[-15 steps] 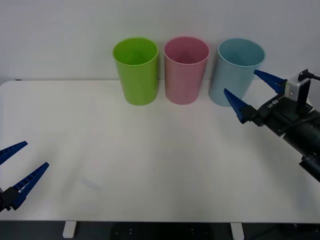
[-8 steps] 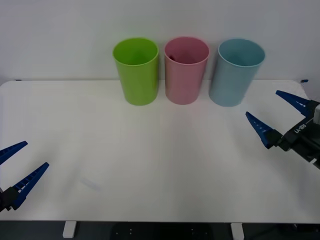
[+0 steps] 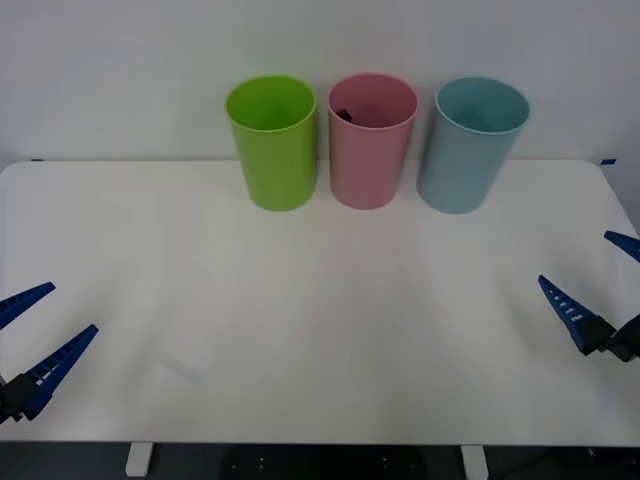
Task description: Grasp the object on the table and drop it into the matching bin: aluminum can to the light blue bin, PET bottle to the pink bin.
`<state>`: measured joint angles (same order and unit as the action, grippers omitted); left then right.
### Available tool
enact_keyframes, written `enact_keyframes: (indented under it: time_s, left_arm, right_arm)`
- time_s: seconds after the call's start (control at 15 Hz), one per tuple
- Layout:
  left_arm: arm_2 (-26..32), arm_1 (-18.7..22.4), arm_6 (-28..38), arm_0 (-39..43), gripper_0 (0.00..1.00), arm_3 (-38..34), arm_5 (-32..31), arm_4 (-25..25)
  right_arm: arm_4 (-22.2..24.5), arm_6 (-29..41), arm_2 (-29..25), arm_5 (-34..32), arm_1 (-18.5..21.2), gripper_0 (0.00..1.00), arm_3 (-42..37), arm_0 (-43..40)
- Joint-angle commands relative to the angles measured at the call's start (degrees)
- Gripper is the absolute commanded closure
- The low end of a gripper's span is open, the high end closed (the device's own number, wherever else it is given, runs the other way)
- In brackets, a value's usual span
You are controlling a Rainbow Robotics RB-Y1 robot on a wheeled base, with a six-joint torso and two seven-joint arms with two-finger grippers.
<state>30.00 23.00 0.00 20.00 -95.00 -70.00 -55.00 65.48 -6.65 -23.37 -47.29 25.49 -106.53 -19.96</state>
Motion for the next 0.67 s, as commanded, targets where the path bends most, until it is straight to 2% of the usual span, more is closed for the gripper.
enact_keyframes:
  time_s: [0.07, 0.67]
  left_arm:
    - [0.0, 0.0, 0.0, 0.0, 0.00, 0.0, 0.0, 0.0]
    - [0.0, 0.0, 0.0, 0.0, 0.00, 0.0, 0.0, 0.0]
  right_arm:
    - [-1.6, -0.1, -1.3, -1.2, 0.0, 0.00, 0.0, -2.7]
    - [-2.2, -0.2, -0.8, -3.4, 0.0, 0.00, 0.0, -4.3]
